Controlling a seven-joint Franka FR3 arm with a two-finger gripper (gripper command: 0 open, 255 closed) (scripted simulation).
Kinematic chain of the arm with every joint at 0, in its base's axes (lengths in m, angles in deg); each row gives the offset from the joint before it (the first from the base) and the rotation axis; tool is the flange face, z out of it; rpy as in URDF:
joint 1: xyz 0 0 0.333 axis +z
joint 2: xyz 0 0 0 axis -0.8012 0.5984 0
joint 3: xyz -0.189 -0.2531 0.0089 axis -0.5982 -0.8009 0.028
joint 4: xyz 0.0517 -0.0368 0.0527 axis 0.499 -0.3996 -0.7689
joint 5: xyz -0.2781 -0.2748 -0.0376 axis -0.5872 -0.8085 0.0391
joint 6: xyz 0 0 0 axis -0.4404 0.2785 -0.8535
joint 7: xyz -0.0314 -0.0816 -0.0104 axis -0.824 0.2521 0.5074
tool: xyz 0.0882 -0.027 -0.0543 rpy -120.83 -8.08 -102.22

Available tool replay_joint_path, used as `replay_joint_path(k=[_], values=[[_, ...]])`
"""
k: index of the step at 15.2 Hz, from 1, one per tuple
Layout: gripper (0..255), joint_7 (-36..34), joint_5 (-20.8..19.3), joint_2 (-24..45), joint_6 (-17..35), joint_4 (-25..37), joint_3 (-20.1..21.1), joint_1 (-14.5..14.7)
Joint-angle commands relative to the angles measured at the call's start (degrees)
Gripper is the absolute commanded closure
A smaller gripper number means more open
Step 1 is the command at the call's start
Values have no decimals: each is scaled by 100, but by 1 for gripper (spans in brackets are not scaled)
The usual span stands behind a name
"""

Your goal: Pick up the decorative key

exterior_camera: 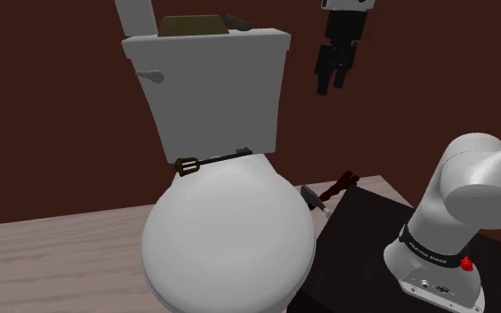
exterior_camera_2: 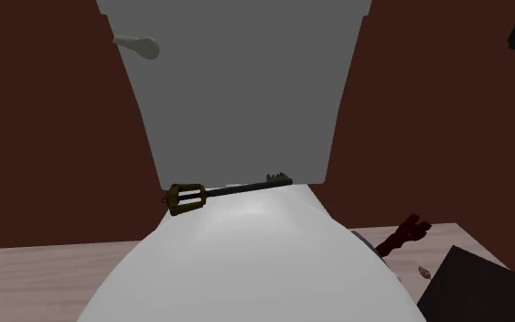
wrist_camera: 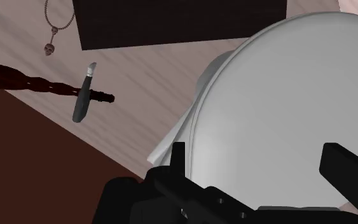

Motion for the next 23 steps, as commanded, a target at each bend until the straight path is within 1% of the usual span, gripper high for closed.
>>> replay_joint_path(k=[1, 6, 11, 17, 23], values=[[0, 0, 0, 0, 0, 0, 0, 0], [0, 914, -143, 949, 724, 131, -273, 215], [0, 1798, -180, 1995, 1338, 470, -474, 423], [0, 2817, -106, 3305, 1891, 1119, -595, 633], [0, 3749, 13, 4617, 2227, 1994, -552, 761]])
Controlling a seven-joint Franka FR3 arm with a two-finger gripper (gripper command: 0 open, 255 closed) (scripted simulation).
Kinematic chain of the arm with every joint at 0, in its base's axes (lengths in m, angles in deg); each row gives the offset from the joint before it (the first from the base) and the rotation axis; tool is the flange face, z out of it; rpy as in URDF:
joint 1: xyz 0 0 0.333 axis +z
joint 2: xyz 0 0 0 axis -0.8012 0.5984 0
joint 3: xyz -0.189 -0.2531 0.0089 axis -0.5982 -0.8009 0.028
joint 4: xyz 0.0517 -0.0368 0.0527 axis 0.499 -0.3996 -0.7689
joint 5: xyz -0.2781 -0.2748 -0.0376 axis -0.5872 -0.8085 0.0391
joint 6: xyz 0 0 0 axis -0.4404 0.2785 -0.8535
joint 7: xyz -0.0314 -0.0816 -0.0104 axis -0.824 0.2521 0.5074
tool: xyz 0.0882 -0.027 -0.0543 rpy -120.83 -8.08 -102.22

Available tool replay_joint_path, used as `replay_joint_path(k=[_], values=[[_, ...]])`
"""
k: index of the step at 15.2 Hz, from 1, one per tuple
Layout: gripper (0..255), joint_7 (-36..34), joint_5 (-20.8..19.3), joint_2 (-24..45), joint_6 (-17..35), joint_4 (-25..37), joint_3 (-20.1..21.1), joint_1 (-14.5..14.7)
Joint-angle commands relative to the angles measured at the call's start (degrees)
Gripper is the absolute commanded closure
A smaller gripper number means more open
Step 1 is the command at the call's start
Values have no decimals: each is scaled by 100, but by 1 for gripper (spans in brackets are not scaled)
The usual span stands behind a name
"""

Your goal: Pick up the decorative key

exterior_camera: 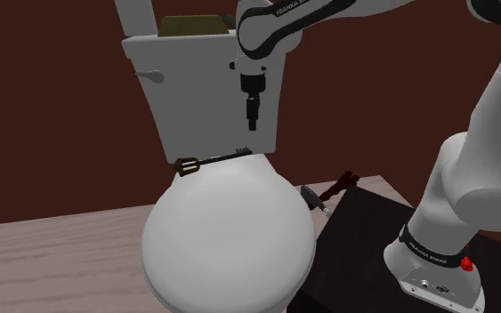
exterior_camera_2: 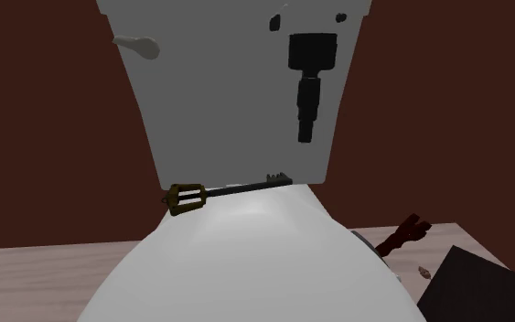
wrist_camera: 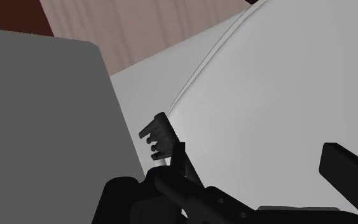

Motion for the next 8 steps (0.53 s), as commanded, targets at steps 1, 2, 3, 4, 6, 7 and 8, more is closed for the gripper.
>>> replay_joint_path(k=[1, 2, 3, 4, 6, 7, 8], values=[[0, 329, 32, 438, 106, 302, 27, 21], [0, 468, 45, 654, 137, 473, 52, 34], [0, 602, 55, 869, 162, 649, 81, 45], [0, 732, 61, 1083, 181, 831, 114, 56], [0, 979, 62, 1511, 205, 1211, 186, 75], [0, 1096, 57, 1724, 209, 1410, 224, 86], [0, 1210, 48, 1938, 208, 1614, 262, 98]])
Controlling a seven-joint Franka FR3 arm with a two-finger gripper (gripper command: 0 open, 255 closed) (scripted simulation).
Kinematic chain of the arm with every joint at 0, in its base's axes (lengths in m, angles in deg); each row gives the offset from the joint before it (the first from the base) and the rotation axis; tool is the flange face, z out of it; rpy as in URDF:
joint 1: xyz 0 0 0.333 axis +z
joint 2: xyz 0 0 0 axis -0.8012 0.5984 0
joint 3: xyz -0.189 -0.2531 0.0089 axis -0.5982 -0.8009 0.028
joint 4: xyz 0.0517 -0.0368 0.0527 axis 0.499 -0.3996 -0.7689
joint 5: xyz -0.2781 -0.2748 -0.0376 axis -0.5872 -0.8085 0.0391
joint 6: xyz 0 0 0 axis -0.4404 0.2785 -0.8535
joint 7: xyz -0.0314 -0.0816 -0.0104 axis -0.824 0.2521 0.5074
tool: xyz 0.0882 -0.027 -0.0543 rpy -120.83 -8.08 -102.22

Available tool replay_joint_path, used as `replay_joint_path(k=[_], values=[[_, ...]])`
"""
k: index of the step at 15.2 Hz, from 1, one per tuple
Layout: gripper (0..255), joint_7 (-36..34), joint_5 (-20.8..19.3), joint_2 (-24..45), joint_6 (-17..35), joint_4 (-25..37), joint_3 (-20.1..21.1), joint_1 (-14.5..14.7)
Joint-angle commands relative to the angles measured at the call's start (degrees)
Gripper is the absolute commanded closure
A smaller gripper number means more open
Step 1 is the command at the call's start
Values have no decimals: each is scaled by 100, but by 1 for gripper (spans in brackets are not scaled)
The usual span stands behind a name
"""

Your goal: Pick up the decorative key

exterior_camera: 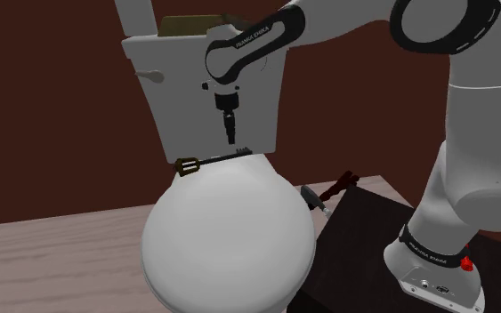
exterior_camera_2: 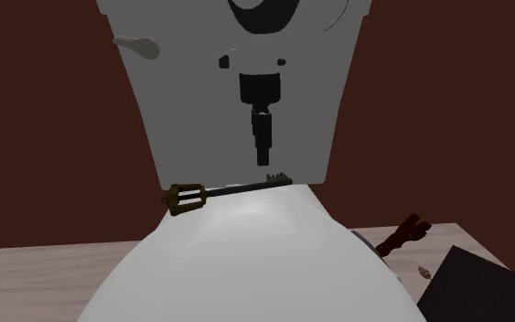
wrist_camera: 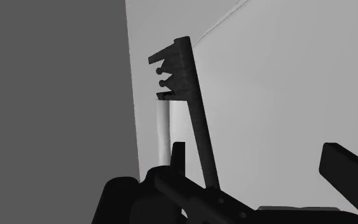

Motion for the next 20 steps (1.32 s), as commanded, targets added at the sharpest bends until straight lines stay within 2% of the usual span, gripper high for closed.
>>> replay_joint_path(k=[1, 6, 15, 16, 20], values=[[0, 235, -17, 469, -12, 449, 83, 28], [0, 725, -126, 1514, -118, 1557, 280, 110], [0, 738, -115, 1754, 335, 1344, 292, 105], [255, 743, -115, 1732, 333, 1324, 291, 101], [255, 739, -116, 1712, 323, 1314, 291, 105]])
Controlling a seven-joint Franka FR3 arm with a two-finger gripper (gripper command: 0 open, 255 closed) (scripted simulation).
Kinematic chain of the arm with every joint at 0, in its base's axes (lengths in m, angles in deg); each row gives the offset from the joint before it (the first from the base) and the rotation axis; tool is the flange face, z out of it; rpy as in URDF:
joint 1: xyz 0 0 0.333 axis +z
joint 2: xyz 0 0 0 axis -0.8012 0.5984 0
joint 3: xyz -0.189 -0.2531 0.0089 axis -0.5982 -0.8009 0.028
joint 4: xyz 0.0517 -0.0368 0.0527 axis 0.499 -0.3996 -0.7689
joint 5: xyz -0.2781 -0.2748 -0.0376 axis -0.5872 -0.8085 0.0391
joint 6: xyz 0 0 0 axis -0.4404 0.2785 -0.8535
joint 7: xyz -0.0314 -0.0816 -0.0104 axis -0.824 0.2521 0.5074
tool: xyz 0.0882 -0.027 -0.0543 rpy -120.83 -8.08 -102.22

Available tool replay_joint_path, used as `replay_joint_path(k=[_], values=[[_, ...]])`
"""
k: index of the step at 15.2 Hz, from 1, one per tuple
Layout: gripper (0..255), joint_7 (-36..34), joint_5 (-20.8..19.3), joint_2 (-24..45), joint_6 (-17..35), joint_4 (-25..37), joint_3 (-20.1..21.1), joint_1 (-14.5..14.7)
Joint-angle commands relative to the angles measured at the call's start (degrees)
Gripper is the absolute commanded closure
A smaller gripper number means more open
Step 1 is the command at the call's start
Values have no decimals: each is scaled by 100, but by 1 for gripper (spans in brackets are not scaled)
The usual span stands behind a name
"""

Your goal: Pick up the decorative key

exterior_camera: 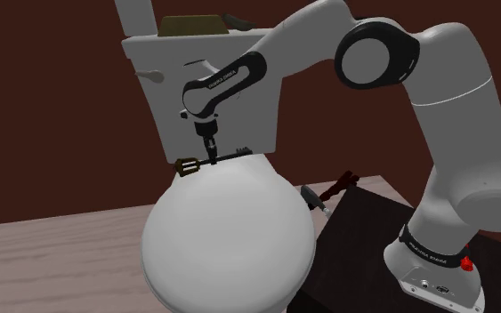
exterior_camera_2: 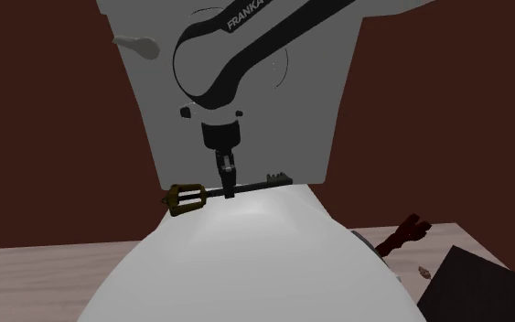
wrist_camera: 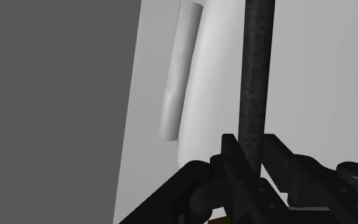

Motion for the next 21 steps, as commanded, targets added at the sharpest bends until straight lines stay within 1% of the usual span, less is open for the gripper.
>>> replay_joint_path(k=[1, 5, 21], values=[[255, -3, -5, 12, -1, -11, -7, -4], [255, 1, -3, 49, 8, 17, -7, -8], [255, -30, -32, -372, -929, 534, -15, -10]])
